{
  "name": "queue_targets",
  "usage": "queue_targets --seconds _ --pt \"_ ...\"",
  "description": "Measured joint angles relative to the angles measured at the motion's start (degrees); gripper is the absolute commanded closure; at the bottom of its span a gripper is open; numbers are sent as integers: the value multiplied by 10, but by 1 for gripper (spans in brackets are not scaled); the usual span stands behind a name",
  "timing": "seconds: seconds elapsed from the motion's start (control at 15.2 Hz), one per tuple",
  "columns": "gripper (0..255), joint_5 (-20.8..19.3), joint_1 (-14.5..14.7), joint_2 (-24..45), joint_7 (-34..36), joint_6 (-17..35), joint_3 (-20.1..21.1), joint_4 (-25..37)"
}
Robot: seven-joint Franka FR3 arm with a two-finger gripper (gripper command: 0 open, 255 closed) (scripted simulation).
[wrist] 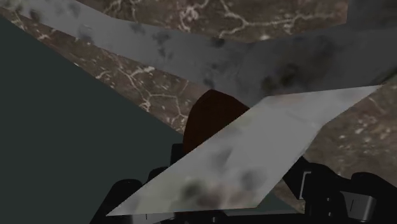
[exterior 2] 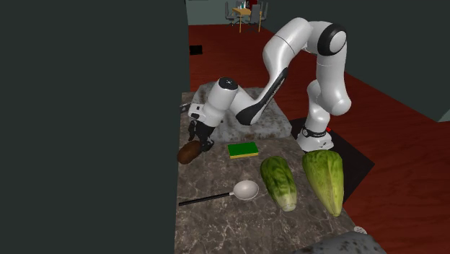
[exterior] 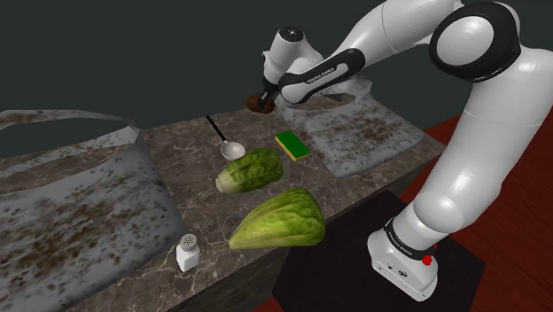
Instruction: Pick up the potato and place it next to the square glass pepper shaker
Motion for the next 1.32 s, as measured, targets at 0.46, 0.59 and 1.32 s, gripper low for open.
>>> queue_targets --seconds 0.46,0.59,1.32 --pt "255 35 -9 -30 -34 -40 15 13" --pt "255 46 -11 -38 -44 -54 18 20" --pt "255 88 -17 -74 -87 -121 30 56"
